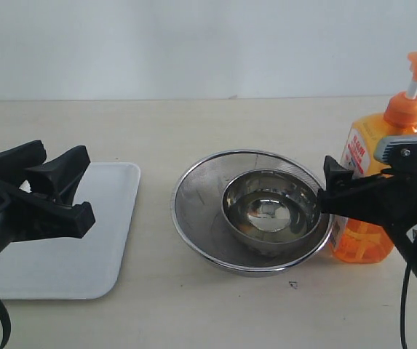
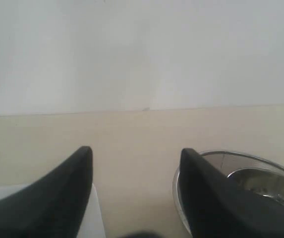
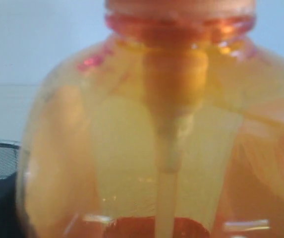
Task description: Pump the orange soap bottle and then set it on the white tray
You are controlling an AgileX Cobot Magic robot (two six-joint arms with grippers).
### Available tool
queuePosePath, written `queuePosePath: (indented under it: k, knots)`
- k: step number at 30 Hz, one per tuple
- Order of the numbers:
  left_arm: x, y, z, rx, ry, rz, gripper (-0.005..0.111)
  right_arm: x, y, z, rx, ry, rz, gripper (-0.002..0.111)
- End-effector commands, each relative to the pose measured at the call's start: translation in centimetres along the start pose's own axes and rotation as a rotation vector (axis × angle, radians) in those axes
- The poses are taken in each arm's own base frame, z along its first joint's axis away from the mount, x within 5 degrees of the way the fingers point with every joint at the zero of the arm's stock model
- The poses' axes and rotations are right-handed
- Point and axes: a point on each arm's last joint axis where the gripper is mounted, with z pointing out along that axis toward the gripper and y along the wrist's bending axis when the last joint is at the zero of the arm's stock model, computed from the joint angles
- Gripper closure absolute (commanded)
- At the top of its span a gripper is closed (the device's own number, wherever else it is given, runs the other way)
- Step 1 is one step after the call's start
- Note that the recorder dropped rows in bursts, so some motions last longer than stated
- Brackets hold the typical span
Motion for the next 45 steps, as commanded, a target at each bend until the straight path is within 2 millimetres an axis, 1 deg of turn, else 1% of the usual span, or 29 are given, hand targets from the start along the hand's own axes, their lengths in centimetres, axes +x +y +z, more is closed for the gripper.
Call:
queuePosePath:
  k: [1, 4, 8, 9, 18, 24, 27, 30, 35, 38, 41, 45]
  knots:
    - [0.0, 0.2, -0.1, -0.003, -0.001, -0.013, 0.057, -0.1, -0.2, 0.0, 0.01, -0.007, 0.023, 0.056]
    - [0.0, 0.2, -0.1, -0.003, -0.001, -0.013, 0.057, -0.1, -0.2, 0.0, 0.017, -0.006, 0.034, 0.081]
    - [0.0, 0.2, -0.1, -0.003, -0.001, -0.013, 0.057, -0.1, -0.3, 0.0, 0.026, -0.006, 0.037, 0.107]
    - [0.0, 0.2, -0.1, -0.003, -0.001, -0.013, 0.057, -0.1, -0.3, 0.0, 0.025, -0.006, 0.037, 0.108]
    - [0.0, 0.2, -0.1, -0.003, -0.001, -0.013, 0.057, -0.1, -0.4, 0.0, 0.033, -0.004, -0.014, 0.108]
    - [0.0, 0.2, -0.1, -0.003, -0.001, -0.013, 0.057, -0.1, -0.4, 0.0, 0.033, -0.003, -0.089, 0.108]
    - [0.0, 0.2, -0.1, -0.003, -0.001, -0.013, 0.057, -0.1, -0.4, 0.0, 0.033, -0.002, -0.146, 0.108]
    - [0.0, 0.2, -0.1, -0.003, -0.001, -0.013, 0.057, -0.1, -0.3, 0.0, 0.031, 0.0, -0.273, 0.108]
    - [0.0, 0.2, -0.1, -0.003, -0.001, -0.013, 0.057, -0.1, -0.3, 0.0, 0.03, 0.001, -0.352, 0.108]
    - [0.0, 0.2, -0.1, -0.003, -0.001, -0.013, 0.057, -0.1, 0.3, 0.0, -0.038, -0.02, -0.452, 0.108]
    - [0.0, 0.2, -0.1, -0.003, -0.001, -0.013, 0.057, -0.2, 0.7, 0.0, -0.073, -0.032, -0.473, 0.108]
    - [0.0, 0.2, -0.1, -0.003, -0.001, -0.013, 0.057, -0.2, 0.7, 0.0, -0.079, -0.034, -0.5, 0.108]
